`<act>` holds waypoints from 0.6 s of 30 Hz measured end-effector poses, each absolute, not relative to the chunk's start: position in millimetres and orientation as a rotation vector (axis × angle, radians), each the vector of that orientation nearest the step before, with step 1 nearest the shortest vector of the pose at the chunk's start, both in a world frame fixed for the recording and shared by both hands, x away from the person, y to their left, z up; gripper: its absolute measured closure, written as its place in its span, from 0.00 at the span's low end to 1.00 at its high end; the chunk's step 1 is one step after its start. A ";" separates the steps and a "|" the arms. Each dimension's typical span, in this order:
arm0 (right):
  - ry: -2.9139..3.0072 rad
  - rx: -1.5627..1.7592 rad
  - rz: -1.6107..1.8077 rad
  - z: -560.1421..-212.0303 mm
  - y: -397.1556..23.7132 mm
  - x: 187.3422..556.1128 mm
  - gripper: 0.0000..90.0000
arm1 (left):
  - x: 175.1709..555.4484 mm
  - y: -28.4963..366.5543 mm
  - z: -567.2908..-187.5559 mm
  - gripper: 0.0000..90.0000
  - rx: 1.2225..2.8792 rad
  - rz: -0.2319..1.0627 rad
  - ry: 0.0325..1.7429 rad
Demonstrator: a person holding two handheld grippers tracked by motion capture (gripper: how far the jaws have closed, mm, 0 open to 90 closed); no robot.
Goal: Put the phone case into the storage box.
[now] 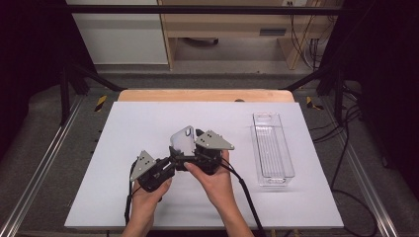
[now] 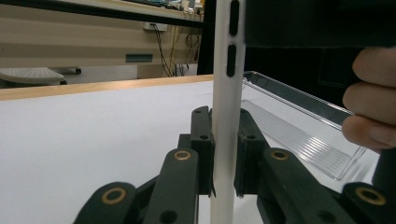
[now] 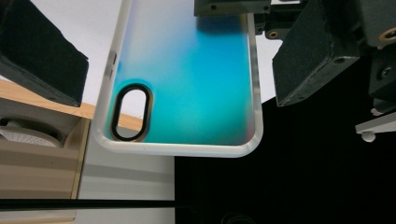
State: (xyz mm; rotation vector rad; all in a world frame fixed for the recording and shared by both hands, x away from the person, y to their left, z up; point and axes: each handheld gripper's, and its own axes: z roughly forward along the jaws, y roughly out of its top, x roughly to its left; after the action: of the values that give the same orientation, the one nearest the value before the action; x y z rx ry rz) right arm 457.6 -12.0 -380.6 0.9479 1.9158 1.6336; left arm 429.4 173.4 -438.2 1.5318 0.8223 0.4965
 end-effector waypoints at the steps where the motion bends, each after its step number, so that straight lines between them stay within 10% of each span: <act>1: 1.910 0.953 1.627 -381.0 -12.2 458.7 0.04 | 429.2 172.7 -438.2 0.90 1.533 0.495 0.821; 18: 1.907 0.961 1.623 -384.7 -12.1 460.7 0.08 | 425.9 162.3 -442.4 0.90 1.575 0.503 0.796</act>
State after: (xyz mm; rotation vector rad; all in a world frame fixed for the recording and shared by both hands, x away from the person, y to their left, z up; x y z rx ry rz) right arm 460.7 -12.1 -384.7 0.9609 1.9068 1.6226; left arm 425.9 162.3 -442.4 1.5747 0.7958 0.5032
